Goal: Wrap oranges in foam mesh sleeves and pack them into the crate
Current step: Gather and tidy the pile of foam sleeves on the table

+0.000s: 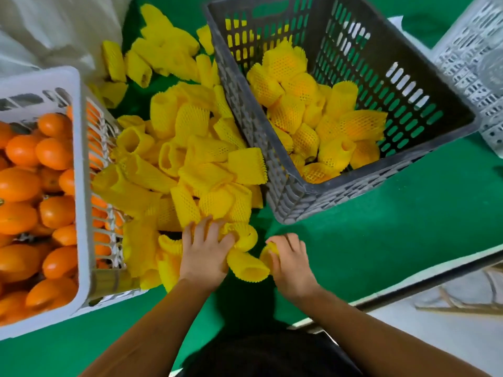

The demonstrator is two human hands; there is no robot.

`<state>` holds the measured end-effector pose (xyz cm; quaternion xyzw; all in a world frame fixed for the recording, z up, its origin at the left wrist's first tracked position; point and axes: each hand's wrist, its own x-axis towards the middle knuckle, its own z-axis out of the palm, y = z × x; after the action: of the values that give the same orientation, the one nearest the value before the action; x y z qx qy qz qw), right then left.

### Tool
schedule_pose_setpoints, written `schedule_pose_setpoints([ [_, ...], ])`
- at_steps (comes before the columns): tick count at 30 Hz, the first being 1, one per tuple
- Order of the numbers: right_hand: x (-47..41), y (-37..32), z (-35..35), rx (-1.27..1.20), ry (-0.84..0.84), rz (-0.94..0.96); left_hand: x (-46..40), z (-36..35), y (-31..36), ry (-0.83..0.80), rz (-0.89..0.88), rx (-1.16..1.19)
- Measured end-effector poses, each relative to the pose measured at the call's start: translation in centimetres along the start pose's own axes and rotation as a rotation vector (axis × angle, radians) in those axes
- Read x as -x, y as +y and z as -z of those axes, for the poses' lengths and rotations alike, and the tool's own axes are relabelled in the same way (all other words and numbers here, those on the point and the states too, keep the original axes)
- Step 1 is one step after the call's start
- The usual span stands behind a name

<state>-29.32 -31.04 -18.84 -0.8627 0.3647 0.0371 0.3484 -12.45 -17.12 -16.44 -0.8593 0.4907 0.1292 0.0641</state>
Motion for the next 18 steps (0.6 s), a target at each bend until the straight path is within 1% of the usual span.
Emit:
schedule_pose_setpoints([
  [2, -1.9, -5.5, -1.0, -0.285, -0.094, -0.076, -0.4, 1.1, -1.0, 0.009, 0.145, 0.008],
  [4, -3.6, -10.8, -0.9, -0.704, -0.122, -0.262, -1.6, 2.7, -1.8, -0.001, 0.306, 0.056],
  [6, -5.7, -15.3, 0.0, -1.103, -0.158, -0.437, -3.3, 4.9, -2.7, 0.040, 0.411, 0.108],
  [7, -6.9, -17.0, 0.6, -1.227, -0.158, -0.485, -4.2, 6.2, -3.3, 0.070, 0.436, 0.123],
  [10, -10.3, -20.9, 3.1, -1.451, -0.160, -0.579, -5.6, 10.7, -5.8, 0.131, 0.497, 0.170],
  [11, -11.3, -21.9, 4.0, -1.463, -0.147, -0.593, -5.6, 11.9, -6.7, 0.158, 0.514, 0.185],
  [12, -12.0, -22.8, 4.6, -1.401, -0.098, -0.566, -5.5, 13.1, -7.6, 0.186, 0.529, 0.206],
  [14, -13.2, -24.3, 5.4, -1.137, 0.079, -0.441, -4.6, 14.8, -9.0, 0.180, 0.547, 0.292],
  [15, -13.4, -24.7, 5.6, -1.045, 0.145, -0.367, -4.2, 15.3, -9.5, 0.151, 0.561, 0.365],
  [16, -13.3, -24.9, 5.7, -1.002, 0.174, -0.282, -3.7, 15.6, -9.7, 0.130, 0.580, 0.446],
  [17, -13.1, -24.9, 5.8, -0.957, 0.185, -0.163, -3.3, 15.6, -9.7, 0.142, 0.601, 0.523],
  [18, -12.7, -24.5, 5.6, -0.878, 0.196, -0.034, -3.0, 15.4, -9.5, 0.191, 0.622, 0.594],
])
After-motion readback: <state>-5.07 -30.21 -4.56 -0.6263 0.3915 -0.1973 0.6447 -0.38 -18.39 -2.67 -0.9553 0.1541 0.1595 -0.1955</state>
